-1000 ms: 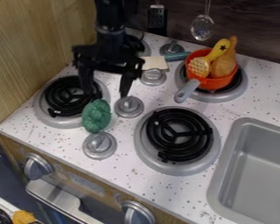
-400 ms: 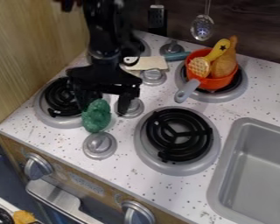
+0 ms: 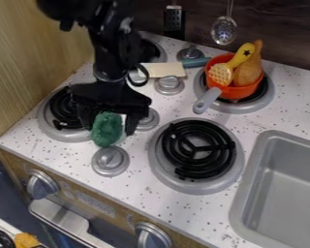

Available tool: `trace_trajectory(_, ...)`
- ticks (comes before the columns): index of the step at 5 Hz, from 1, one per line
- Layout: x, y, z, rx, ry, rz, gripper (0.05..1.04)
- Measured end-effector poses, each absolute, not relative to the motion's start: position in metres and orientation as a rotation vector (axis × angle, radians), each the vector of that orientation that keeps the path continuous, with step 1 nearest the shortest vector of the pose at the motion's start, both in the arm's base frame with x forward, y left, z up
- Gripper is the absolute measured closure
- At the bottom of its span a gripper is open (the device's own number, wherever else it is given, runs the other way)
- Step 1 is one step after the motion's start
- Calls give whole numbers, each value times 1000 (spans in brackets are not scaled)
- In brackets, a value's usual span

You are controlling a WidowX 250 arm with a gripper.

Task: Move broccoli between the left side burner

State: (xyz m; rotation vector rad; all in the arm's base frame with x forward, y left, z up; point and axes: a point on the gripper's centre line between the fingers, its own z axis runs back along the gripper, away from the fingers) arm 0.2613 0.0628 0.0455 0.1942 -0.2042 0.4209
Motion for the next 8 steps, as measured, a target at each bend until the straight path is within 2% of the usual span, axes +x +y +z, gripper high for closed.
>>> trace_trajectory(1, 266, 66, 40, 167, -224, 422, 86)
trace_trajectory(2, 268, 68, 35, 159, -230, 406, 159)
trace_trajectory(3, 270, 70, 29, 139, -234, 399, 327)
trace_trajectory(4, 270, 70, 27, 125, -240, 382, 616)
trace_trajectory(5, 273, 68, 28, 115, -238, 345, 696)
trace_trajectory(6, 273, 69, 30, 135, -212, 356, 715)
trace_trajectory(7, 275, 66, 43, 171, -156, 425, 759)
trace_trajectory(8, 284, 58, 70, 193, -201, 462, 760)
